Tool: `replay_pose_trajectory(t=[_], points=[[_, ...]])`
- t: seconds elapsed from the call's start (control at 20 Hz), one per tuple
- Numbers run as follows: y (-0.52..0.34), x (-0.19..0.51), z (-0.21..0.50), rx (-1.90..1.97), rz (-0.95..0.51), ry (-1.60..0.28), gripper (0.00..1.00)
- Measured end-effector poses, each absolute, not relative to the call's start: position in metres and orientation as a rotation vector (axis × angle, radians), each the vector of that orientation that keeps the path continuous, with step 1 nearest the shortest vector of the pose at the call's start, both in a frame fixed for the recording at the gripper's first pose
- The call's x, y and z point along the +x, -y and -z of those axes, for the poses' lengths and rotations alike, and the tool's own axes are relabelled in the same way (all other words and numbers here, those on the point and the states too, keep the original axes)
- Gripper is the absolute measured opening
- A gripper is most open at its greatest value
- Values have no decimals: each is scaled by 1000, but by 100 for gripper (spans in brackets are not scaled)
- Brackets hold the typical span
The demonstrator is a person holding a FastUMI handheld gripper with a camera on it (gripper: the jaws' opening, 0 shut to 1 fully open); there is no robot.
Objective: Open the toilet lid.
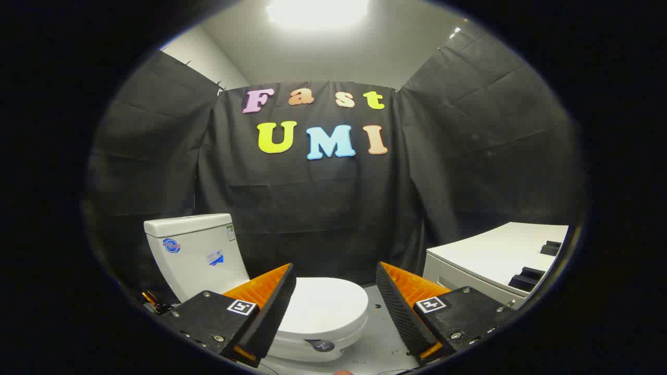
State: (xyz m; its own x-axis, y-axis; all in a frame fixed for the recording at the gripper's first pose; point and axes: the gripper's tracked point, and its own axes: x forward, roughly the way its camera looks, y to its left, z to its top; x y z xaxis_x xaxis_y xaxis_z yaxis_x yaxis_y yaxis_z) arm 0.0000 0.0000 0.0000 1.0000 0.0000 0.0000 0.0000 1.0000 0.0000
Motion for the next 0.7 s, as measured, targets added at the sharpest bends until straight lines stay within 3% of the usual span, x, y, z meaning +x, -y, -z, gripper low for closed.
replay_pose_trajectory(t=[0.7], points=[[-9,-2,15,-35,-30,-24,95]])
